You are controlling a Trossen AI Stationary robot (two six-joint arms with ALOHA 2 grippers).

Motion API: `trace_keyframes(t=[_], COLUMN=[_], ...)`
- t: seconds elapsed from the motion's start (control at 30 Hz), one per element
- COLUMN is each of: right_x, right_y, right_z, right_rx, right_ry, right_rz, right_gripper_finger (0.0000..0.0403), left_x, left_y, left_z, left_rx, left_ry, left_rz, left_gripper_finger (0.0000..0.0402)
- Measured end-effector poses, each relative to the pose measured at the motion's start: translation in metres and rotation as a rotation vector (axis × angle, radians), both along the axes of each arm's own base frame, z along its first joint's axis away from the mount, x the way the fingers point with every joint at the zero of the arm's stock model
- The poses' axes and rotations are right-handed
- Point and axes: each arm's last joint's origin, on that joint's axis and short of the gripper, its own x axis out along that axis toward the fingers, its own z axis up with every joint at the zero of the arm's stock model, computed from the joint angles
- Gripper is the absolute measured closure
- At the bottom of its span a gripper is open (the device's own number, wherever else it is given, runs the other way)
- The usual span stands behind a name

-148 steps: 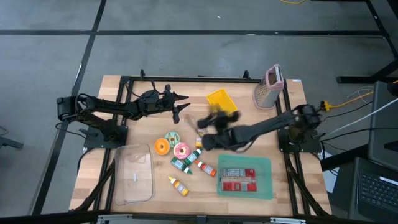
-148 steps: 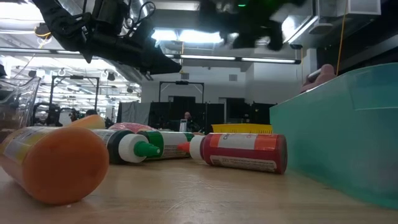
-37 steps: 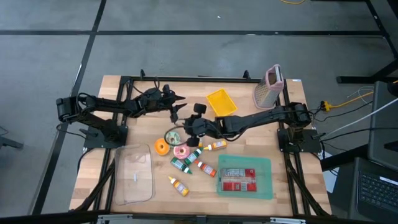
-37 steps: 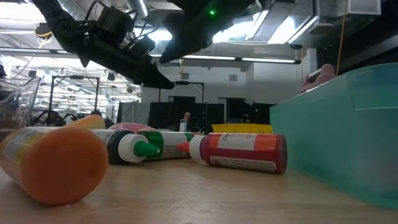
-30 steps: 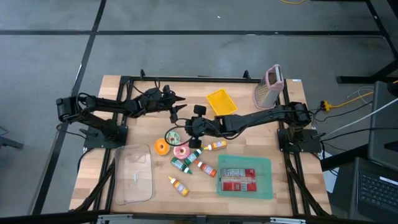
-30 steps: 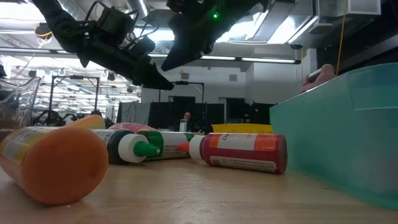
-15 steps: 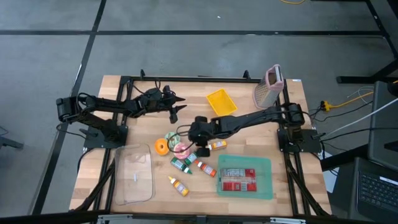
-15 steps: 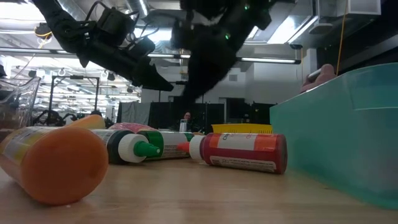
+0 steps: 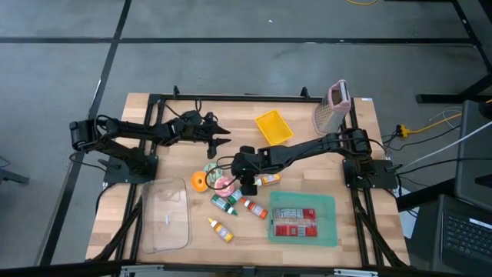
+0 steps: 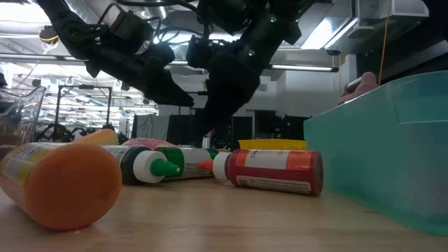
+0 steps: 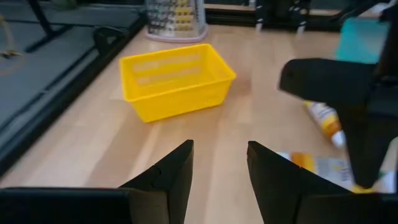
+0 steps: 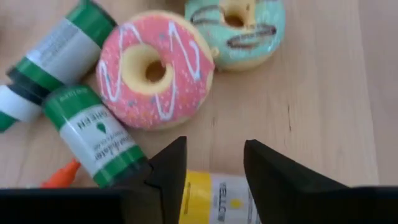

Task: Pick & Place Food Item
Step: Put the bottom right pink donut into the yellow bin

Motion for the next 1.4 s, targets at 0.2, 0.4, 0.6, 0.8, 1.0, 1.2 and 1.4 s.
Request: trace_keyframes(t=[0.2, 0.4, 0.6, 0.8, 1.0, 1.2, 1.4], right_x=[0.011, 0.012, 0.018, 0.022, 0.023, 0.023, 0.025], right_y=[0.004, 0.006, 0.007, 0.007, 0.007, 0.004, 0.000], right_z=[0.009, 0.010, -0.013, -0.025, -0.025, -0.024, -0.028], right_rx=[0.114, 0.154, 0.162, 0.180, 0.176, 0.168, 0.175], right_ry=[-0.136, -0.148, -0.125, -0.122, -0.136, -0.140, -0.138], right_rz=[0.043, 0.011, -0.043, -0.060, -0.066, -0.090, -0.122], right_gripper_finger=[0.0229, 0.0235, 0.0237, 0.0228, 0.0229, 0.0234, 0.0234], left_x=[-0.002, -0.004, -0.012, -0.025, -0.036, -0.044, -0.044], left_y=[0.000, 0.003, 0.014, 0.021, 0.028, 0.033, 0.033], left_z=[-0.005, -0.006, -0.011, -0.023, -0.031, -0.035, -0.035], left_rx=[0.012, 0.022, 0.045, 0.019, 0.012, -0.027, -0.025], left_ry=[0.062, 0.078, 0.152, 0.188, 0.162, 0.139, 0.141], left_rz=[0.066, 0.087, 0.208, 0.255, 0.294, 0.297, 0.294], left_gripper_finger=[0.0244, 0.0242, 0.0240, 0.0240, 0.0240, 0.0240, 0.0240])
